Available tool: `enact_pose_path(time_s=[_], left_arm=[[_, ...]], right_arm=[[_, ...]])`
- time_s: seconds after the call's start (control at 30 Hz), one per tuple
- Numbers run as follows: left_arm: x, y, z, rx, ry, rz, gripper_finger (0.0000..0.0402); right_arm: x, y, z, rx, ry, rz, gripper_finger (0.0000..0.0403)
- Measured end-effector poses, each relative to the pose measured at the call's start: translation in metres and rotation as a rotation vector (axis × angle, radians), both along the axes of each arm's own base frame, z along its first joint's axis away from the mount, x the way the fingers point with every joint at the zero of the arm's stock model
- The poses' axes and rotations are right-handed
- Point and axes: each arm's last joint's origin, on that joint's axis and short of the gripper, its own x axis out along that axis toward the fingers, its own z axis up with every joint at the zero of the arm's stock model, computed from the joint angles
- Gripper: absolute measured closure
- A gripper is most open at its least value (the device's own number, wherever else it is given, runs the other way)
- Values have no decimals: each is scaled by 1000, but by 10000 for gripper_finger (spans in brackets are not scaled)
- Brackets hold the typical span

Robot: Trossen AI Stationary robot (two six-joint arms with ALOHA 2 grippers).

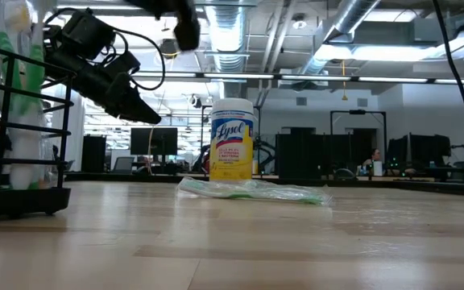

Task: Pick & Place toothbrushing station
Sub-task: Put the green toothbrush into the black wire organizer bin

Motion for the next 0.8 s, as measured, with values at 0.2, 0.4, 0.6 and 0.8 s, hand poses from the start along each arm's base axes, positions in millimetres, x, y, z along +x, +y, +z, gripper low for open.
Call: enact_pose_path(time_s=[0.2, 0.4, 0.6, 0.8], left_arm=[[1, 0, 2, -22, -40, -4, 258], [2, -2, 2, -139, -90, -44, 258], [-1, -2, -4, -219, -54, -6, 257], [1, -8, 0, -488, -146, -56, 251]], right_arm=[[-16, -27, 61, -3, 8, -15, 216], [-39, -68, 116, -34, 31, -77, 204], [-64, -113, 151, -51, 90, -167, 212], [-86, -153, 169, -121, 175, -170, 222]])
